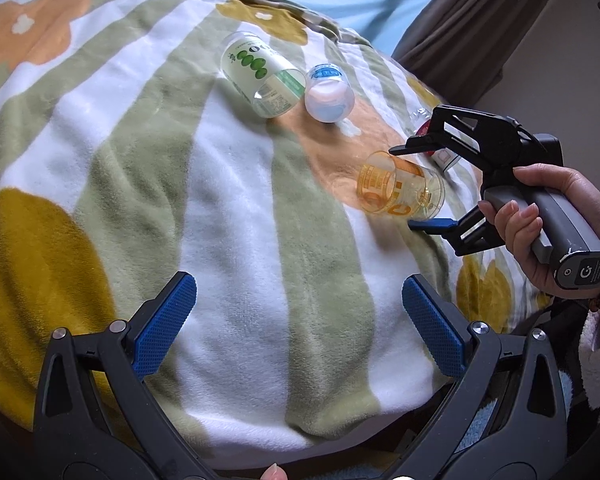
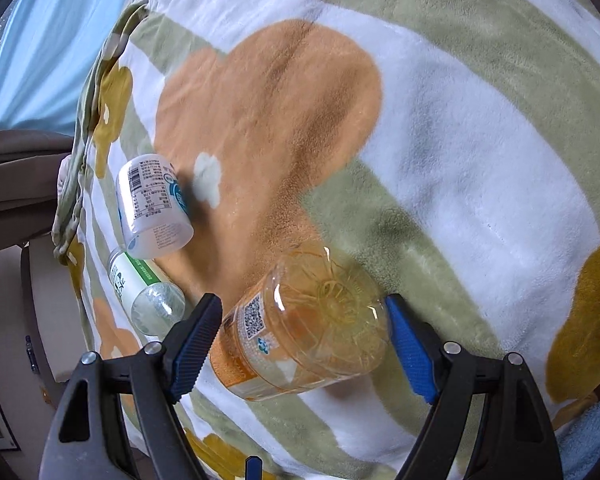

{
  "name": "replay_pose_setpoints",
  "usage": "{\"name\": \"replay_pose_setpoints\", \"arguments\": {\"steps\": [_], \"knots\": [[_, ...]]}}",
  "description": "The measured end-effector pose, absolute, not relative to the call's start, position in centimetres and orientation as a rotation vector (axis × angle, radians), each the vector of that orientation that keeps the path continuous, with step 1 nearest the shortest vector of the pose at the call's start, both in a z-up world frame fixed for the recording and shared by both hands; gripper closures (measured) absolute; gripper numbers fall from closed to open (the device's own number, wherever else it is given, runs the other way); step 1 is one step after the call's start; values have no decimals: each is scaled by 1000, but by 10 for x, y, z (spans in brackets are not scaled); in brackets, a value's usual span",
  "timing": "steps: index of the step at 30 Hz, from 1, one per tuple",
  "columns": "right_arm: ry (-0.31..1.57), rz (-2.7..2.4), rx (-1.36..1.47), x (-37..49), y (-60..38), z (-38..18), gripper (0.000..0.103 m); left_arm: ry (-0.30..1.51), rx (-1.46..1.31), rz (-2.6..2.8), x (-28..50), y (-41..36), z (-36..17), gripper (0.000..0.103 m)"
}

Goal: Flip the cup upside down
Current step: 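Lift the cup with the right gripper and rotate it bottom up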

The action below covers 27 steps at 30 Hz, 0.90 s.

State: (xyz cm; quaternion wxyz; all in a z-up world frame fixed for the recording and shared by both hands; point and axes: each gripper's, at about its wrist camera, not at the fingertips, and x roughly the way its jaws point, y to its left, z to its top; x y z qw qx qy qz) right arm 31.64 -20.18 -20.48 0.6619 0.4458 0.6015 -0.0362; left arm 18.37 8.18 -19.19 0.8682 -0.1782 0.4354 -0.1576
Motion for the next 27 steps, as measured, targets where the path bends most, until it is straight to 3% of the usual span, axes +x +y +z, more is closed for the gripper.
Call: {"name": "replay_pose_setpoints", "arguments": {"steps": [13,23,27], "knots": [[1382,143,404,361,-142,-181,24,931,-352,-316,187,77,-196,1],[1380,87,721,369,-172,-198,24,944,-343,-316,190,75,-200,1],[1365,65,805,363,-186,-202,41,951,-340,-319,191,73,-202,1]]}}
